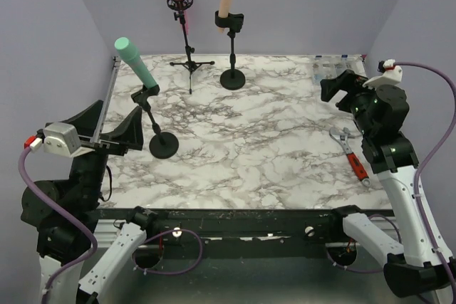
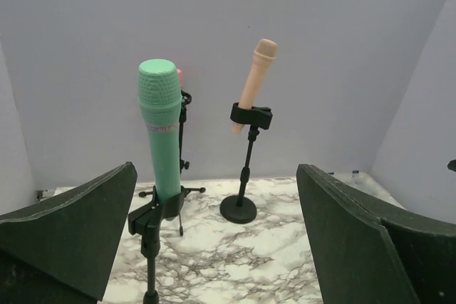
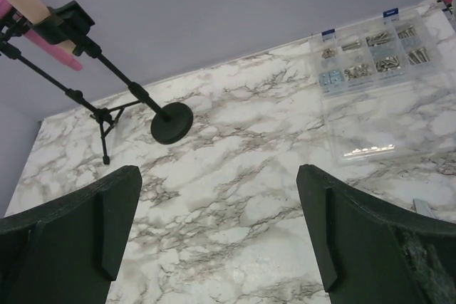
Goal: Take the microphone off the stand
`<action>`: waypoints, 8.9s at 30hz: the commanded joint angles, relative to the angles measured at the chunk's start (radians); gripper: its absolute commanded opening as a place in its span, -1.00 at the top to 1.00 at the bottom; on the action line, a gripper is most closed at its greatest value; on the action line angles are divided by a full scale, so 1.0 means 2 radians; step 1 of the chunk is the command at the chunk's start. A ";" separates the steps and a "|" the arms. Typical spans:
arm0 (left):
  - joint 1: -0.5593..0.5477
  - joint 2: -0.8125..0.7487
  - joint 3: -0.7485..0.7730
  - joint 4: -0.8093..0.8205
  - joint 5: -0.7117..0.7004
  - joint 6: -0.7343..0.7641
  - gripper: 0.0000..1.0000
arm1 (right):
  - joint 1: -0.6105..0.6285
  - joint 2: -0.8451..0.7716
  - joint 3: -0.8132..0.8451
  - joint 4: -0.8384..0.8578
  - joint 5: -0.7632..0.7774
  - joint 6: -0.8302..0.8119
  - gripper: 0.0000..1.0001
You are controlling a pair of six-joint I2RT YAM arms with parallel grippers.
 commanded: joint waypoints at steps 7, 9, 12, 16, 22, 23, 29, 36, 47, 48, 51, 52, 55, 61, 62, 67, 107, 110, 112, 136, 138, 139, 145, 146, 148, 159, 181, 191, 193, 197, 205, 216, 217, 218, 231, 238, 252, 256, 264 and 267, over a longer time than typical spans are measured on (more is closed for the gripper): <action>-0.002 0.009 -0.013 -0.005 0.007 0.000 -0.97 | 0.001 0.031 0.007 -0.001 -0.022 0.033 -1.00; -0.003 0.011 -0.013 -0.008 0.002 -0.001 -0.97 | 0.001 0.036 0.011 -0.011 -0.022 0.044 -1.00; -0.003 0.015 -0.014 -0.010 -0.020 -0.004 -0.97 | 0.001 0.047 0.024 -0.032 -0.021 0.055 -1.00; -0.003 0.026 -0.009 -0.013 -0.067 -0.023 -0.97 | 0.001 0.061 0.037 -0.060 0.004 0.076 -1.00; -0.003 0.075 0.002 -0.006 -0.125 -0.054 -0.97 | 0.001 0.069 0.034 -0.064 -0.004 0.082 -1.00; -0.003 0.090 0.008 -0.006 -0.135 -0.058 -0.98 | 0.000 0.072 0.034 -0.064 -0.007 0.081 -1.00; -0.002 0.174 0.043 0.002 -0.188 -0.074 -0.97 | 0.000 0.100 0.061 -0.097 -0.055 0.058 -1.00; -0.002 0.249 0.091 0.009 -0.207 -0.052 -0.97 | 0.001 0.136 0.078 -0.130 -0.129 0.031 -1.00; 0.002 0.297 0.110 0.054 -0.305 -0.027 -0.97 | 0.001 0.158 0.066 -0.121 -0.128 0.074 -1.00; 0.003 0.301 0.110 0.056 -0.307 -0.027 -0.97 | 0.001 0.156 0.064 -0.119 -0.112 0.084 -1.00; 0.005 0.315 0.108 0.068 -0.309 -0.030 -0.97 | 0.001 0.141 0.042 -0.090 -0.102 0.107 -1.00; 0.006 0.318 0.105 0.076 -0.306 -0.028 -0.96 | 0.001 0.133 0.027 -0.077 -0.106 0.113 -1.00; 0.008 0.334 0.105 0.085 -0.305 -0.023 -0.93 | 0.001 0.120 -0.003 -0.039 -0.161 0.105 -1.00; 0.018 0.355 0.103 0.089 -0.288 -0.022 -0.74 | 0.001 0.133 -0.015 -0.023 -0.235 0.092 -1.00; 0.021 0.357 0.103 0.088 -0.281 -0.023 -0.68 | 0.001 0.135 -0.018 -0.020 -0.241 0.091 -1.00; 0.034 0.362 0.105 0.066 -0.257 -0.030 -0.44 | 0.001 0.141 -0.027 -0.002 -0.262 0.093 -1.00; -0.101 0.311 0.125 -0.004 0.062 0.037 1.00 | 0.239 0.202 0.003 0.098 -0.162 0.078 -1.00; -0.111 0.304 0.127 -0.003 0.082 0.029 1.00 | 0.259 0.205 0.014 0.107 -0.152 0.071 -1.00; -0.115 0.297 0.126 0.000 0.086 0.026 1.00 | 0.270 0.205 0.018 0.113 -0.146 0.069 -1.00; -0.132 0.282 0.107 0.009 0.114 0.022 -0.46 | 0.432 0.229 0.082 0.230 -0.001 -0.062 -1.00; -0.132 0.276 0.105 0.012 0.118 0.024 -0.58 | 0.432 0.239 0.096 0.227 0.008 -0.071 -1.00; -0.132 0.272 0.103 0.014 0.120 0.024 -0.65 | 0.432 0.243 0.101 0.228 0.007 -0.076 -1.00; -0.133 0.247 0.087 0.019 0.119 0.027 -0.89 | 0.432 0.246 0.115 0.226 0.050 -0.077 -0.98; -0.133 0.240 0.081 0.020 0.118 0.025 -0.93 | 0.433 0.247 0.118 0.225 0.051 -0.078 -0.97; -0.133 0.226 0.070 0.016 0.121 0.023 -0.98 | 0.432 0.248 0.123 0.224 0.048 -0.082 -0.94; -0.132 0.113 -0.075 0.003 0.134 0.048 -0.97 | 0.432 0.265 0.136 0.216 0.022 -0.136 -0.63; 0.050 0.182 -0.202 0.216 0.518 0.164 -0.89 | 0.432 0.272 0.141 0.210 -0.026 -0.201 0.29; 0.088 0.248 -0.152 0.216 0.601 0.157 -0.75 | 0.433 0.280 0.146 0.208 -0.033 -0.195 0.35; 0.088 0.256 -0.153 0.214 0.610 0.158 -0.65 | 0.432 0.282 0.149 0.208 -0.031 -0.194 0.35; 0.088 0.250 -0.165 0.227 0.606 0.154 -0.53 | 0.432 0.286 0.158 0.204 -0.030 -0.194 0.35; 0.088 0.257 -0.152 0.181 0.569 0.186 1.00 | 0.432 0.294 0.171 0.201 -0.035 -0.195 0.40; 0.077 0.259 -0.147 0.156 0.518 0.202 1.00 | 0.432 0.289 0.194 0.211 -0.002 -0.197 0.83; 0.076 0.260 -0.146 0.148 0.517 0.203 1.00 | 0.432 0.287 0.201 0.209 0.004 -0.198 0.86; 0.075 0.261 -0.145 0.145 0.514 0.204 1.00 | 0.432 0.282 0.206 0.207 0.010 -0.198 0.92; 0.057 0.257 -0.152 0.134 0.469 0.212 1.00 | 0.432 0.160 0.149 0.268 0.104 -0.184 0.99; -0.014 0.214 -0.225 0.154 0.306 0.210 1.00 | 0.432 0.089 0.050 0.275 0.185 -0.206 0.99; -0.054 0.237 -0.308 0.192 0.191 0.123 1.00 | 0.432 0.069 0.005 0.286 0.199 -0.206 0.99; -0.063 0.250 -0.314 0.201 0.184 0.108 1.00 | 0.433 0.066 0.002 0.283 0.205 -0.207 0.99; -0.078 0.256 -0.322 0.205 0.160 0.108 1.00 | 0.432 0.050 -0.009 0.283 0.211 -0.208 0.99; -0.082 0.251 -0.323 0.207 0.153 0.108 1.00 | 0.432 0.049 -0.011 0.283 0.212 -0.208 0.99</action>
